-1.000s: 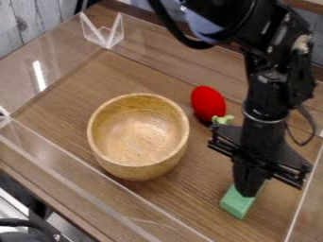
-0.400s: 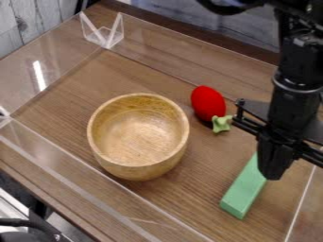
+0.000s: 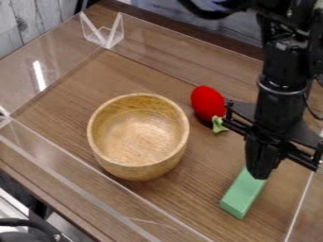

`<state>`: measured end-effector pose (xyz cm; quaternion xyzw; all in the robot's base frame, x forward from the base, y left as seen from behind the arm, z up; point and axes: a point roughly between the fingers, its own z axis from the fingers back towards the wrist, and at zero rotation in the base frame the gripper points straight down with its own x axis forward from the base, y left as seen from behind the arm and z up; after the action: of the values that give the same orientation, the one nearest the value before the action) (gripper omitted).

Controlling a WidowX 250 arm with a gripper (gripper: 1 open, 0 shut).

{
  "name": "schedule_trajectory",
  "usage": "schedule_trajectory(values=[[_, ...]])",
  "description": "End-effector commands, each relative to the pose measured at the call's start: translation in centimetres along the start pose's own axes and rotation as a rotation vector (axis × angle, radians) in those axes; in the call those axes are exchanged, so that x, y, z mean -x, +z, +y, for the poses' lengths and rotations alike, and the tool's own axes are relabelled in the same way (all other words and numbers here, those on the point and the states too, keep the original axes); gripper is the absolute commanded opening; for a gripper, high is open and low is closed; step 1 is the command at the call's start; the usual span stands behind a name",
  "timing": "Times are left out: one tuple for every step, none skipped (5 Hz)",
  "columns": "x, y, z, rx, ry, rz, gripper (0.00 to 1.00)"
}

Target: Remove the green stick from the brown bowl and put it on the table

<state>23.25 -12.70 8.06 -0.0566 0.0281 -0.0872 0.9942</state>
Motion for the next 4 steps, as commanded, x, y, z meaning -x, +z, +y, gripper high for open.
schedule_trajectory(values=[[-0.6, 1.1, -0.3, 0.014, 0.014, -0.032, 0.00], [-0.3, 1.3, 0.7, 0.019, 0.094, -0.031, 0.00], [0.0, 1.5, 1.7, 0.024, 0.176, -0.038, 0.00], [-0.5, 1.1, 2.1, 0.023, 0.168, -0.034, 0.00]])
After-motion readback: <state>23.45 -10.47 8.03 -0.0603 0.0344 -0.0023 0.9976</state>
